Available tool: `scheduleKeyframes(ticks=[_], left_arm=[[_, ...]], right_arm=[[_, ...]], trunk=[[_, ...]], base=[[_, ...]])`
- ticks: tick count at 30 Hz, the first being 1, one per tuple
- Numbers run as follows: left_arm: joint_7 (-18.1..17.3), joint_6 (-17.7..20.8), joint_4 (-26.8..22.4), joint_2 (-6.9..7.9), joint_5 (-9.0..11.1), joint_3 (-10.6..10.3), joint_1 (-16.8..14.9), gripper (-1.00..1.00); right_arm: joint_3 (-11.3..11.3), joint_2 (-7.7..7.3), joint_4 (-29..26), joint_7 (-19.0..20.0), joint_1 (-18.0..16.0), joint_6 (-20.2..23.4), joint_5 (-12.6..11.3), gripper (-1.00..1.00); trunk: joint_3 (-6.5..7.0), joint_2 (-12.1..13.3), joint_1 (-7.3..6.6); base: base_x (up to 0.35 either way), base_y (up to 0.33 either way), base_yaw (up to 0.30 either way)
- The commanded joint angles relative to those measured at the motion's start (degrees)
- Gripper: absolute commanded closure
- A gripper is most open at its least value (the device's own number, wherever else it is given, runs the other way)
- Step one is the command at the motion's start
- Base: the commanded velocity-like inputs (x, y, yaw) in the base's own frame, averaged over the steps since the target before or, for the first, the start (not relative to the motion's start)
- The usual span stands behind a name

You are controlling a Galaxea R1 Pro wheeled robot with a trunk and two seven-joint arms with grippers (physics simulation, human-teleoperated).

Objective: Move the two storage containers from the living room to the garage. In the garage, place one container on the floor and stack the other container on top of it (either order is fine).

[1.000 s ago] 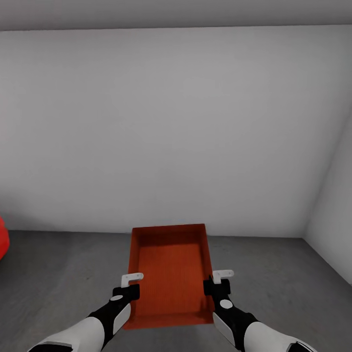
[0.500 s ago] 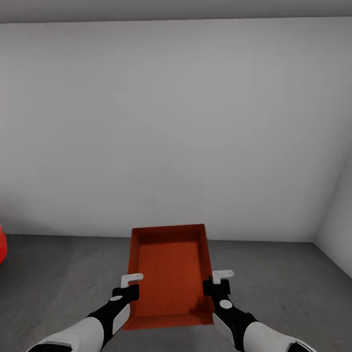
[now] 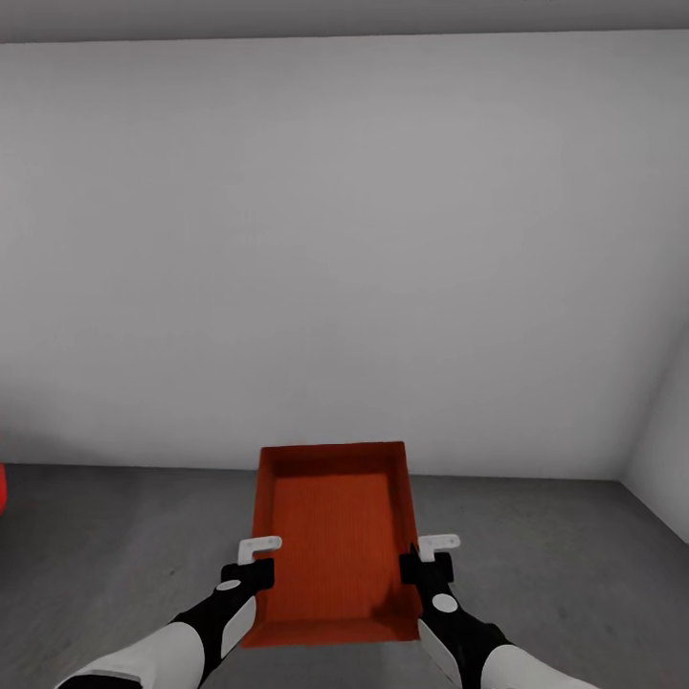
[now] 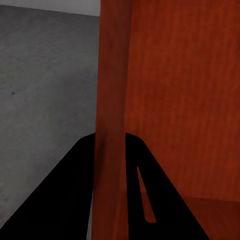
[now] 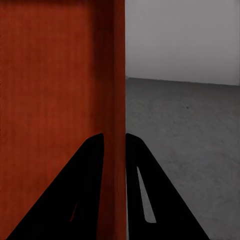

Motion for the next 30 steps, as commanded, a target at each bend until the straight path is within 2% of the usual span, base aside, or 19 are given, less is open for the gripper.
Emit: scheduleKeyframes(ticks=[1, 4, 16, 17, 24, 30], left_arm=[[0.55, -0.15, -0.05, -0.03, 0.25, -0.14, -0.11, 1.0], [0.49, -0.16, -0.05, -0.03, 0.19, 0.01, -0.11, 1.0], [0.47, -0.18, -0.05, -0.03, 0.2, 0.19, -0.11, 1.0], [0.61, -0.2, -0.05, -0.03, 0.2, 0.97, -0.11, 1.0], [0.62, -0.21, -0.05, -0.03, 0.2, 0.97, -0.11, 1.0], [0.7, -0.22, -0.05, -0.03, 0.2, 0.97, -0.11, 1.0]], right_arm=[[0.83, -0.02, 0.41, -0.57, 0.06, -0.6, -0.89, 1.0], [-1.17, -0.02, 0.2, -0.09, 0.09, -0.51, 0.9, 1.0], [-5.87, 0.23, 0.56, 0.65, 0.11, -0.48, 5.38, 1.0], [12.72, 0.04, 6.21, -0.61, 0.11, -0.97, -12.76, 1.0], [12.73, 0.07, 6.21, -0.65, 0.11, -0.98, -12.79, 1.0], [12.66, 0.07, 6.21, -0.67, 0.11, -0.99, -12.8, 1.0]], trunk=[[-0.09, -0.09, 0.05], [-0.09, -0.09, 0.05], [-0.09, -0.09, 0.05], [-0.09, -0.09, 0.05], [-0.09, -0.09, 0.05], [-0.09, -0.09, 0.05]], base=[[0.311, 0.0, 0.0], [0.315, 0.0, 0.0], [0.319, 0.0, 0.0], [0.32, 0.0, 0.0], [0.305, 0.0, 0.0], [0.05, 0.0, 0.0]])
